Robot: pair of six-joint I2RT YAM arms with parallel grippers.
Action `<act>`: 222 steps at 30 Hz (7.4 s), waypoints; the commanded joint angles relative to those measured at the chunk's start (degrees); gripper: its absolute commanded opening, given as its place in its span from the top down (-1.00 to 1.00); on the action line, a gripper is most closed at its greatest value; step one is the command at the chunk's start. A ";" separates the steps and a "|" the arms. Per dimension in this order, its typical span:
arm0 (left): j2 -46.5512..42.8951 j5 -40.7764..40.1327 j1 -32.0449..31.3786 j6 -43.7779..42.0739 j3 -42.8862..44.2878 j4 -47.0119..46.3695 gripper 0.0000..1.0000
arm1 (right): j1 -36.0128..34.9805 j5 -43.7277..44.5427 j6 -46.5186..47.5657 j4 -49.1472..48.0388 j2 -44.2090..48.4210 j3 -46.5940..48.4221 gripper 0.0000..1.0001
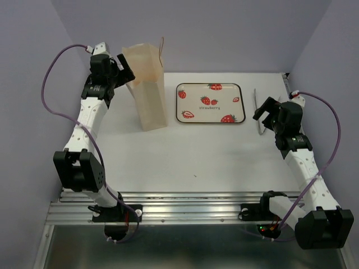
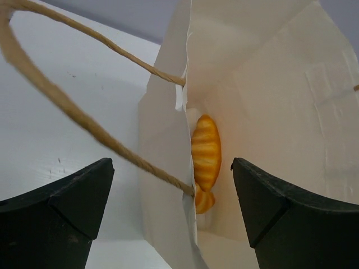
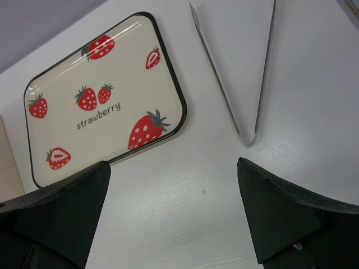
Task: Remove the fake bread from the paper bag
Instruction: Adjust the paper bag at the center of the board, then pick up the clamp at the center of the board, then take out the fake bread from the paper bag.
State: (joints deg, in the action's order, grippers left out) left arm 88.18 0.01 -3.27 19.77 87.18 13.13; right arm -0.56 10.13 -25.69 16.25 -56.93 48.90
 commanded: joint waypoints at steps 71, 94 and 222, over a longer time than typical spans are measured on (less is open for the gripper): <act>-24.80 -10.56 -34.35 -45.43 -37.87 -12.69 1.00 | 2.48 7.81 5.38 -6.67 -20.93 2.95 -1.00; -31.40 -8.54 -34.35 -44.64 -42.00 -12.69 1.00 | 10.14 -6.08 14.18 -4.47 -37.29 12.35 -1.00; -38.26 -0.54 -34.44 -42.97 -42.62 -16.99 1.00 | 4.35 -45.46 8.90 15.13 -17.17 17.02 -0.11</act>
State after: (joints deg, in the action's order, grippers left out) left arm 49.01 -2.52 -37.45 -24.05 42.76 -0.71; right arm 8.36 -32.05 -18.63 30.59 -78.83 65.43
